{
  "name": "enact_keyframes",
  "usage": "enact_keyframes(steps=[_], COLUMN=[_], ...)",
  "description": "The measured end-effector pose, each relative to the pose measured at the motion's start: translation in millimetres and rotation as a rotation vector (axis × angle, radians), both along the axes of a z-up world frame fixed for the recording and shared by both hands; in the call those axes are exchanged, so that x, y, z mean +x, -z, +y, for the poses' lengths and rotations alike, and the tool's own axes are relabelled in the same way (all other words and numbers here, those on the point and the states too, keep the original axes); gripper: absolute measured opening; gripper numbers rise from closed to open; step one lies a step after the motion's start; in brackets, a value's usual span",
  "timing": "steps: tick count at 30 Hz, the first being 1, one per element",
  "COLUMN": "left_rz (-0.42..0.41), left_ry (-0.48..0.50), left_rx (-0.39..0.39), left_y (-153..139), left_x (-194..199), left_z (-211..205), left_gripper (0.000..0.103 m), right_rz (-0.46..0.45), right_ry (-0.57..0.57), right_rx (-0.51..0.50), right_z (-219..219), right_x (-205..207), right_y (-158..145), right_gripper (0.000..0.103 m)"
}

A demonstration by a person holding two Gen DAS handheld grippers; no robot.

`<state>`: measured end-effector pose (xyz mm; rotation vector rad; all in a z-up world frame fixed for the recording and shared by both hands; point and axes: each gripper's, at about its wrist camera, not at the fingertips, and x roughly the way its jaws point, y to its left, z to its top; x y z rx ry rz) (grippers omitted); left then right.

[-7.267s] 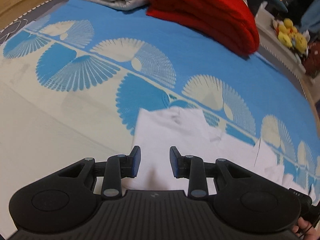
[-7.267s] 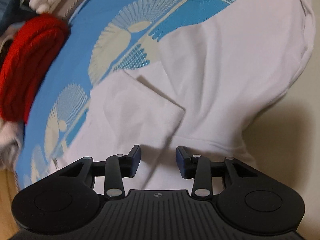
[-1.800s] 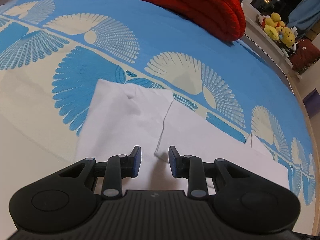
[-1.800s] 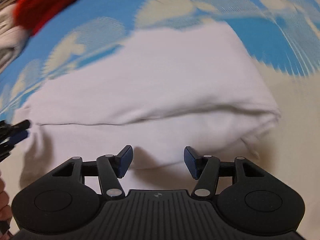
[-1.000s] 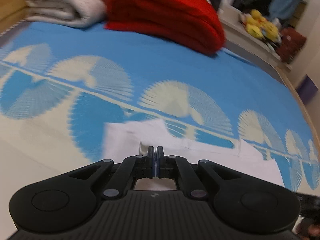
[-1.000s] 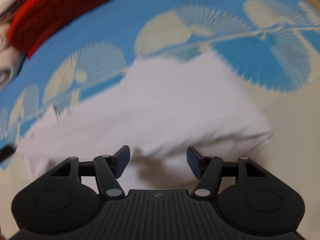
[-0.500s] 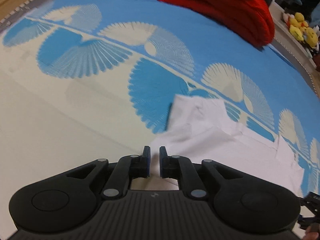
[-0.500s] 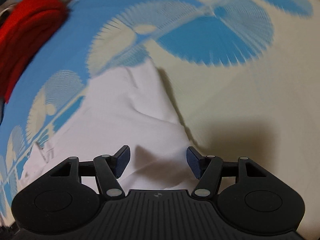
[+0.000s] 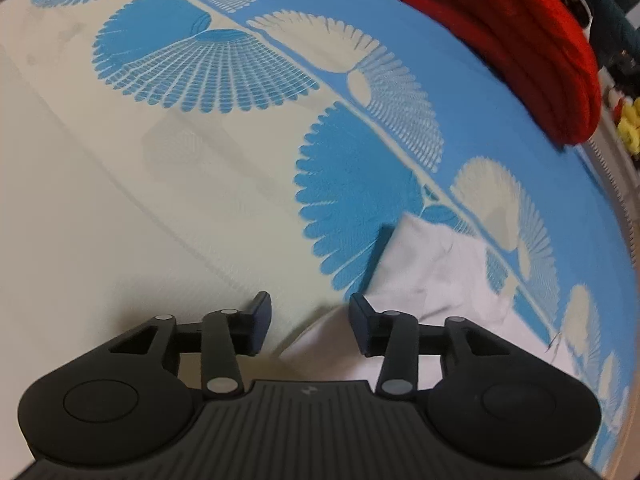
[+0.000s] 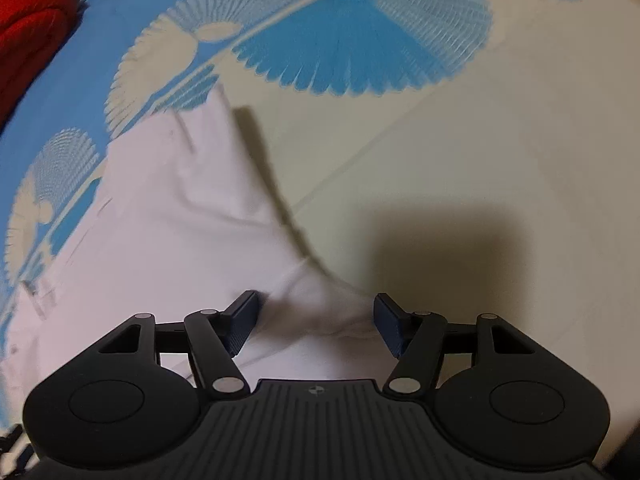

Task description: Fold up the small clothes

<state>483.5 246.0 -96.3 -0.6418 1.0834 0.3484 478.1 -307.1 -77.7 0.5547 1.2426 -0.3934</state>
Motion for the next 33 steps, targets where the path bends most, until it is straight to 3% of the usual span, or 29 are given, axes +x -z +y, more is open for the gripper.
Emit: enact_keyframes(steps=[6,10,11,12,16,19,21,23,29,33], left_rz=[-0.027,-0.042,-0.048,-0.046,-0.147,-0.199,-0.15,-0.111,-0.076,0.139], left_ry=[0.055,0.119,0.149,0.174,0.092,0.002,-0.038,-0.053,0.159,0.208], left_rx=[-0.026,0.009,0.026,0.046,0.153,0.179,0.208,0.207,0.099,0.034], left_y=[10,8,6,4,-34,-52,-49,-45,-31,19], left_x=[15,19,19,19,2,-9,-9,-9,-2,2], left_z=[-17,-35,-39,-42,-40,-35,-29,-25,-49,-54], left_gripper=[0.055,0.051,0.023,0.005,0.004,0.006,0.021,0.023,0.024,0.026], right_rz=[0.003,-0.003,-0.009,-0.016,-0.059,-0.049,-0.013,0.005,-0.015,0.019], right_ry=[-0.002,-0.001,-0.006,-0.014,-0.046,-0.045,-0.013,0.011,0.006,0.045], right_rx=[0.038,0.047,0.046,0.044,-0.006,0.001,0.008,0.002,-0.014,0.022], right_z=[-2,0,2,3,11,8,1,-5,-3,-12], right_x=[3,7,7,8,7,8,7,7,9,9], right_y=[2,-1,-3,-4,-13,-8,2,10,4,15], right_gripper=[0.066,0.066,0.066,0.066,0.066,0.066,0.066,0.067,0.067,0.069])
